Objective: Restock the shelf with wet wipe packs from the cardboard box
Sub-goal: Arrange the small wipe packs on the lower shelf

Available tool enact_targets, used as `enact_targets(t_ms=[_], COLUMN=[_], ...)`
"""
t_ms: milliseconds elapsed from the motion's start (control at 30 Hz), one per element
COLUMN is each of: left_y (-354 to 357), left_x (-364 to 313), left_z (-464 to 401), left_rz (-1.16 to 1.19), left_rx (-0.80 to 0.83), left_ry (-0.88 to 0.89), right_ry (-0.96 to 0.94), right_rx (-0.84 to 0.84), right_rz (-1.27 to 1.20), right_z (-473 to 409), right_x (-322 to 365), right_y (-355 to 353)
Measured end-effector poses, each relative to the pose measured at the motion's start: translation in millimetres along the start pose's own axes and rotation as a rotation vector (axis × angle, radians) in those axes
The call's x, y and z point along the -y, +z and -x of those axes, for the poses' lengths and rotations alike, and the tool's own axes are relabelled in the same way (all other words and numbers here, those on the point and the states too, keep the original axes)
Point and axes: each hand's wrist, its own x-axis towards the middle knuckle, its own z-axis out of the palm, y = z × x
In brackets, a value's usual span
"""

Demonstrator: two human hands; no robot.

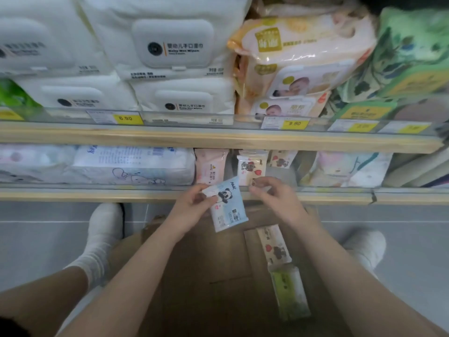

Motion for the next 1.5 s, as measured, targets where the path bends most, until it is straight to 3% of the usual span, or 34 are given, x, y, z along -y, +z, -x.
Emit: enact_targets(t_ms=[133, 300, 400, 500, 600, 900, 1233, 1367, 1500], left_y=[27, 38, 19, 6, 6, 13, 11, 10, 10], left_x=[-9, -23, -4, 30, 54, 72, 77, 76, 75], left_z=[3, 5, -1, -7, -8, -14, -14, -14, -14], left_rz=[-0.039, -0.015, -0.471, -0.951, -1.181, -1.219, -1.218, -1.219, -1.211], left_rx=[0.061, 0.015, -0.002, 0.115, 0.144, -0.043, -0.058, -0.073, -0.064], left_ry=[0.03, 0.085, 0.194, 0.18, 0.236, 0.353, 0.367, 0.388, 0.387], right_ry=[0.002, -0.054, -0.025, 0.021, 0.07, 0.151, 0.303, 0.344, 0.312], right_rx=[0.216, 0.034, -0.124, -0.163, -0.175, -0.157, -0.151, -0.179, -0.115], right_rz=[-0.108, -0.085, -0.039, -0.052, -0.06, 0.071, 0.359, 0.14, 0.143], right_z=[27, 11, -16, -39, -50, -58, -91, -92, -93], right_x=[-6, -6, -6, -8, -9, -30, -24, -27, -27], right_y=[-4, -20, -23, -13, -8, -8, 23, 29, 39])
